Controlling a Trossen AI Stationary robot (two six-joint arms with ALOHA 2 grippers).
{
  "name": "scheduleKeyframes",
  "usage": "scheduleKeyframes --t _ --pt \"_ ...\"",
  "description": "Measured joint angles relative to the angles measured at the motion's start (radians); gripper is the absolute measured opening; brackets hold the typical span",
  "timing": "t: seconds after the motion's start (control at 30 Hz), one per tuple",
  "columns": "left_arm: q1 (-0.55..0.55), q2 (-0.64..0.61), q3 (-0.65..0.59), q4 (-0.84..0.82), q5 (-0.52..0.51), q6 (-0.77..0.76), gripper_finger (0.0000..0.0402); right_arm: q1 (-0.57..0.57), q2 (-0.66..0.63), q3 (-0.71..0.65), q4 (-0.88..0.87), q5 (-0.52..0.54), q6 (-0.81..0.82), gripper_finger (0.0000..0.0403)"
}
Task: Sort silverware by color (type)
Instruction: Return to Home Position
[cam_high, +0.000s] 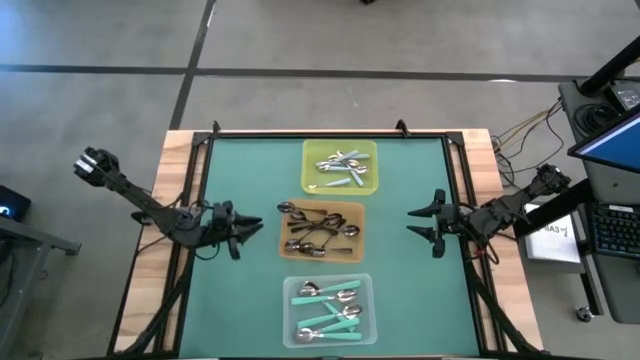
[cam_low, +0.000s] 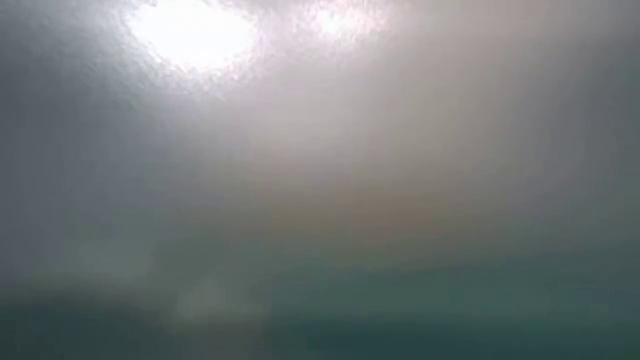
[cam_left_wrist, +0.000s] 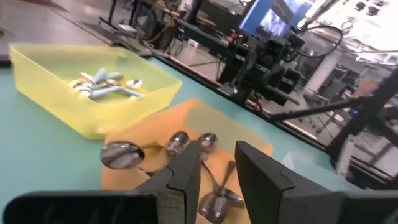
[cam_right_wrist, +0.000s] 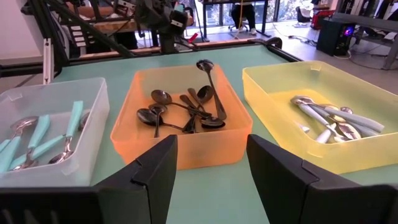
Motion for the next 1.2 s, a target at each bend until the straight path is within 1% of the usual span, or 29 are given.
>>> scheduleKeyframes --t 0.07,0.2,0.33,0.37,0.47,0.57,0.8,0.9,1.0,1.2 --pt "0.000 -0.001 0.000 0.008 -0.016 0.026 0.0084 0.000 0.000 0.000 0.000 0.000 0.000 0.0185" --pt "0.000 -0.003 0.000 0.025 -0.017 0.075 0.0084 0.000 0.000 0.000 0.000 0.000 0.000 0.0185" --pt "0.000 -0.009 0.000 0.024 0.029 0.108 0.0084 0.000 0.000 0.000 0.000 0.000 0.000 0.0185" --pt "0.000 -0.042 -0.001 -0.011 0.058 0.110 0.0084 0.000 0.000 0.000 0.000 0.000 0.000 0.0185" --pt "0.013 -0.203 -0.001 -0.072 0.124 0.111 0.0084 0.000 0.000 0.000 0.000 0.000 0.000 0.0185" --pt "0.057 -0.333 -0.018 -0.090 0.168 0.111 0.0084 0.000 0.000 0.000 0.000 0.000 0.000 0.0185" --pt "0.230 -0.527 -0.020 -0.088 0.175 0.111 0.0084 0.000 0.000 0.000 0.000 0.000 0.000 0.0185" --pt "0.308 -0.578 -0.020 -0.086 0.175 0.111 0.0084 0.000 0.000 0.000 0.000 0.000 0.000 0.0185" --pt "0.358 -0.605 -0.020 -0.088 0.175 0.111 0.0084 0.000 0.000 0.000 0.000 0.000 0.000 0.0185" --pt "0.373 -0.610 -0.019 -0.088 0.175 0.111 0.0084 0.000 0.000 0.000 0.000 0.000 0.000 0.0185"
